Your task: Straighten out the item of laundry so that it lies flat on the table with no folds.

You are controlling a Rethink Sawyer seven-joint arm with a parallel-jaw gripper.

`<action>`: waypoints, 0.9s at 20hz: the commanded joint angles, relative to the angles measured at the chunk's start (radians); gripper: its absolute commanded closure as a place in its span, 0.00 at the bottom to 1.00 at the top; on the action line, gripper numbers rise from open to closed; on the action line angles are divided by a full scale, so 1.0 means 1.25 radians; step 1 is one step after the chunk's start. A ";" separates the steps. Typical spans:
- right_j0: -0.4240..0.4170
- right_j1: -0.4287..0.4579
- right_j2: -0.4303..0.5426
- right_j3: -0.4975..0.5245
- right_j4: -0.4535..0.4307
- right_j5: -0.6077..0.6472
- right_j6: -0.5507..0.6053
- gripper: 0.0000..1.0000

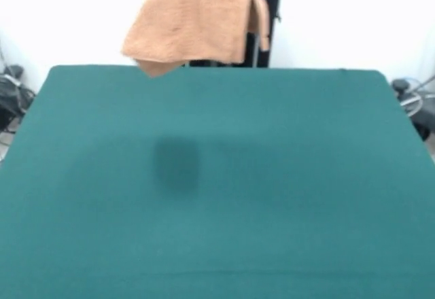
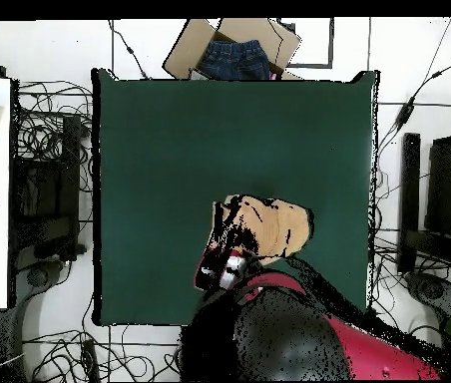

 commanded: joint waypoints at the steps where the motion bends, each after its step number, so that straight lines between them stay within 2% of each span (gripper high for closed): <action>1: -0.037 0.028 0.062 0.156 0.019 -0.091 -0.224 1.00; 18: -0.139 0.045 0.097 0.225 0.059 -0.173 -0.383 1.00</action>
